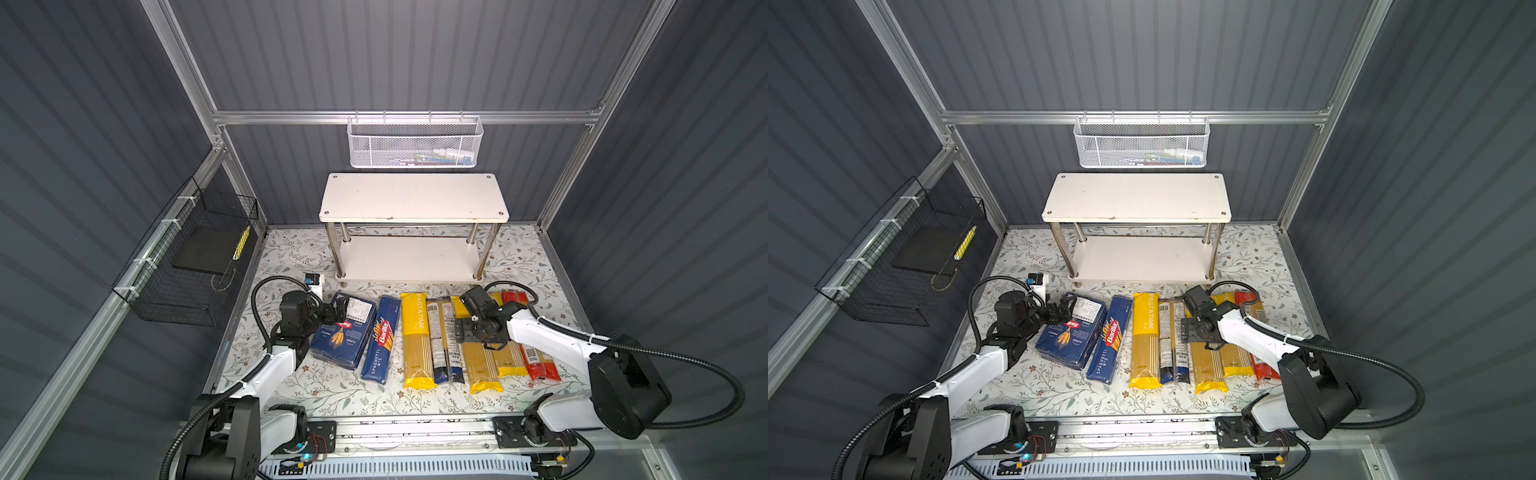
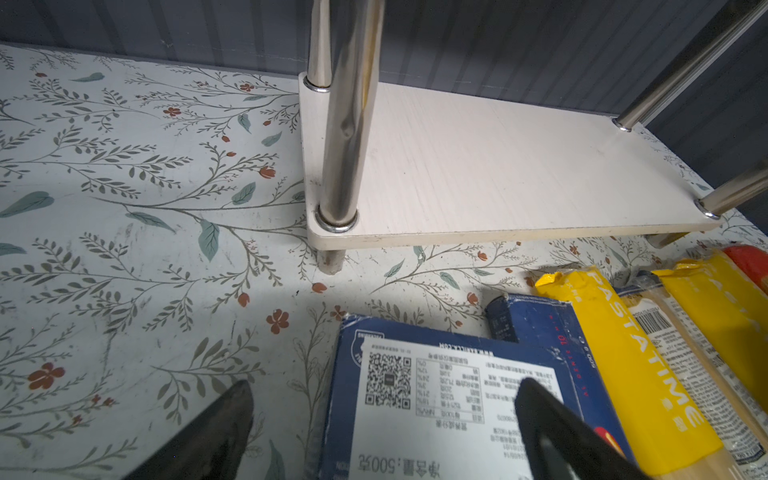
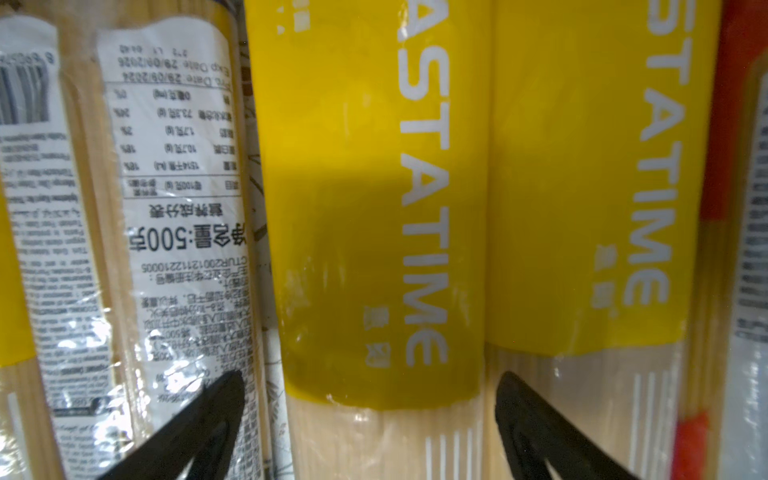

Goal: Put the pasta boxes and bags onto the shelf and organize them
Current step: 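Lower the right gripper onto a yellow PASTATIME bag and close on it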

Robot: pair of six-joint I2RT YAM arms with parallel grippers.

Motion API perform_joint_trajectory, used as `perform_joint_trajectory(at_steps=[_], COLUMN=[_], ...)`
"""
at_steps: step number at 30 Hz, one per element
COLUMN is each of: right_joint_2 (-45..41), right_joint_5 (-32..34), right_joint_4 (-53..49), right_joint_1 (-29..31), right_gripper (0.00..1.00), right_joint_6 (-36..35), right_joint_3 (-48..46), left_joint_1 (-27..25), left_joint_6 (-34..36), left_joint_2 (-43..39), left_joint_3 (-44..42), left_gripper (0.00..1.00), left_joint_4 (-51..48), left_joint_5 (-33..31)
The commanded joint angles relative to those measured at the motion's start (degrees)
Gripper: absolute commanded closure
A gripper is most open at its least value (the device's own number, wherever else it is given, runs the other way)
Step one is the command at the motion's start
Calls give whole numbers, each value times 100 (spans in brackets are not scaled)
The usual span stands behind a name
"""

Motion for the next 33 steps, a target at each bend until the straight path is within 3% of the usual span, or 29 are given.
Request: perform_joint_trajectory(at_steps=[1,22,33], right_joint_2=[131,355,163], right_joint_5=[-31,-156,-166], right_joint_4=[-4,262,498], right_joint_1=[-11,227,561], right_gripper=[5,7,13], right_joint_6=[-94,312,728], right_joint_3=[119,-367,-626], left_joint_1=[-20,-20,-20], left_joint_6=[33,22,13], left_joint_2=[-22,5,-3], left_joint_3=[65,82,73], left_gripper=[1,1,1], left_joint_4=[14,0,3], left_joint_5=[-42,-85,-108])
